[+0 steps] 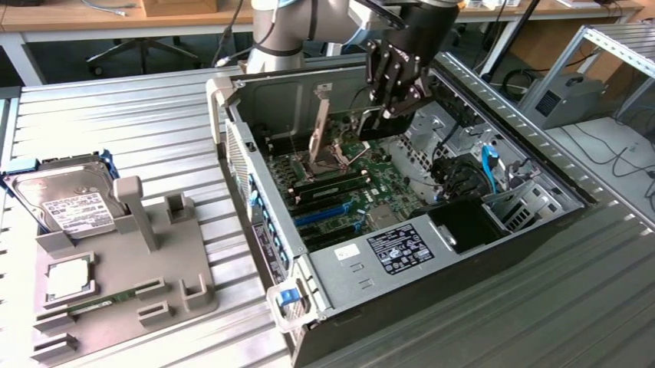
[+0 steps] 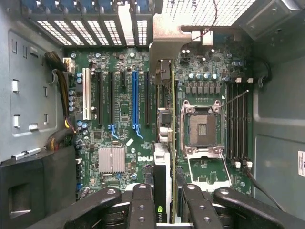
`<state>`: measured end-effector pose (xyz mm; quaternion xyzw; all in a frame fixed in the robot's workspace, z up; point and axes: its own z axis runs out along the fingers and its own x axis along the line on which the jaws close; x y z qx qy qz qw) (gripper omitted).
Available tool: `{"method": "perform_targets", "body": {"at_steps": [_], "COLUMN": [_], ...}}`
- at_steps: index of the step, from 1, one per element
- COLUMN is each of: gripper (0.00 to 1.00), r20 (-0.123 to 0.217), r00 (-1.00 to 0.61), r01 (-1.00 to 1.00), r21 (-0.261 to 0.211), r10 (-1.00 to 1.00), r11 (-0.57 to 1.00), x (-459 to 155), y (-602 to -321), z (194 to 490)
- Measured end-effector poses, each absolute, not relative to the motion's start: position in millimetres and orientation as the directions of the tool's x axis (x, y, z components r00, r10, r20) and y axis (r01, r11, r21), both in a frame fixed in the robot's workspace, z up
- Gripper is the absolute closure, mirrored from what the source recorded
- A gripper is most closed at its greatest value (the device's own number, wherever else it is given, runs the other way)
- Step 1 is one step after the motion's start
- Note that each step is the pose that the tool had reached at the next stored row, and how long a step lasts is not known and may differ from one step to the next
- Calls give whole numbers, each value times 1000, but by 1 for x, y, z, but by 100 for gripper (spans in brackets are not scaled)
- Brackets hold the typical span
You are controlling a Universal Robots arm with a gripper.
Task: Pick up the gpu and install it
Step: 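Insert the gpu into the slot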
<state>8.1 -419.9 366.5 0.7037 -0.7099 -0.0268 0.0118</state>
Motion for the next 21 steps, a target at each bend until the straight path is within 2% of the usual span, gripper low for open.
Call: {"method": "perform_targets", "body": {"at_steps": [21], "gripper": [73], "r20": [-21], "r00": [-9], "r01": [-998], "r21": [54], "r10": [-1000], "r11": [8], "x": [0], "y": [-420], "z": [357]}}
